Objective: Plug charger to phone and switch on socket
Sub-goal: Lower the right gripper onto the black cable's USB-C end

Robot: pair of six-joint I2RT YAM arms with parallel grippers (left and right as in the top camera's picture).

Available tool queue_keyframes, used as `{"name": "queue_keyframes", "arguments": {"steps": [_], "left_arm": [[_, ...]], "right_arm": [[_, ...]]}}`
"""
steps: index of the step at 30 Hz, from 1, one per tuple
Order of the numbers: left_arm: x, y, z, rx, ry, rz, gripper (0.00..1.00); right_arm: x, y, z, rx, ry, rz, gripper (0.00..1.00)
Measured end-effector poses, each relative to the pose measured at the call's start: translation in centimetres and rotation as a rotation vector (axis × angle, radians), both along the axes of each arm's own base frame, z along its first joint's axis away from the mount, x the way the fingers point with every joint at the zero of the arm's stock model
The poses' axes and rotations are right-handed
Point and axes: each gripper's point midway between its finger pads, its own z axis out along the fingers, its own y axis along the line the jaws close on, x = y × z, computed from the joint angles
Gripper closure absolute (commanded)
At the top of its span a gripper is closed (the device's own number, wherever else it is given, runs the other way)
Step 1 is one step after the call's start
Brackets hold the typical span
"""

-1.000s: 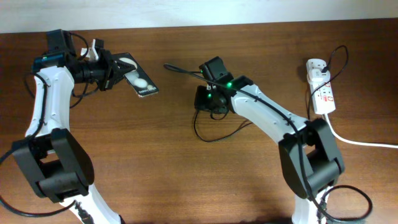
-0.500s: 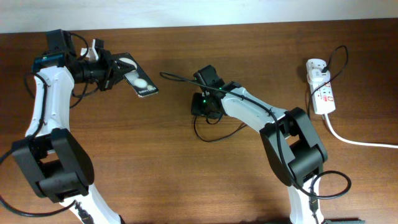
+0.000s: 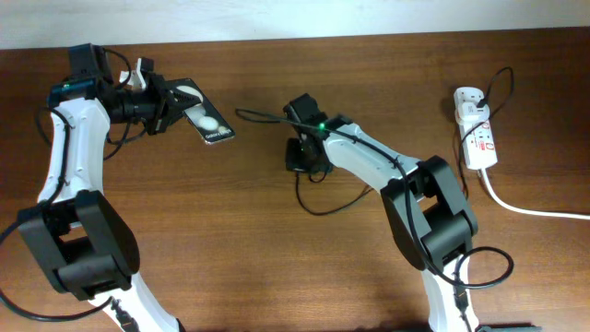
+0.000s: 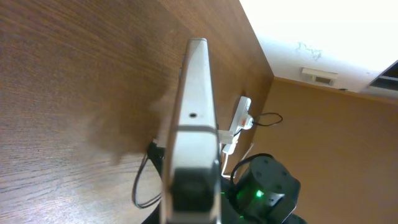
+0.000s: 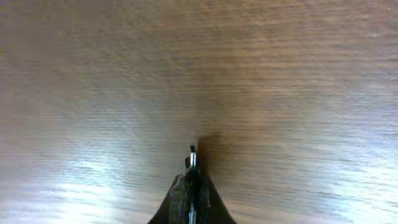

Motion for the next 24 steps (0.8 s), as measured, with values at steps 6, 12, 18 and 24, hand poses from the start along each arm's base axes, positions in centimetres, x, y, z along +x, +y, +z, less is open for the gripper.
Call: {"name": "queue_keyframes", "arguments": {"steps": [6,12,18,24], "left_arm": [[0.0,0.0,0.0,0.000,0.000,0.000,1.00],[0.0,0.0,0.0,0.000,0.000,0.000,1.00],[0.0,0.0,0.0,0.000,0.000,0.000,1.00],[0.0,0.0,0.0,0.000,-0.001,0.000,1.00]], "right_arm": [[0.0,-2.1,0.1,-0.180,-0.012,0.245,0.96],[-0.3,-2.4,0.0,-0.204,0.002,0.284,0.89],[-0.8,-2.3,-0.3,-0.196,0.032,0.283,0.82],[-0.8,-2.0,-0.3,-0.170,0.042,0.240,0.96]]}}
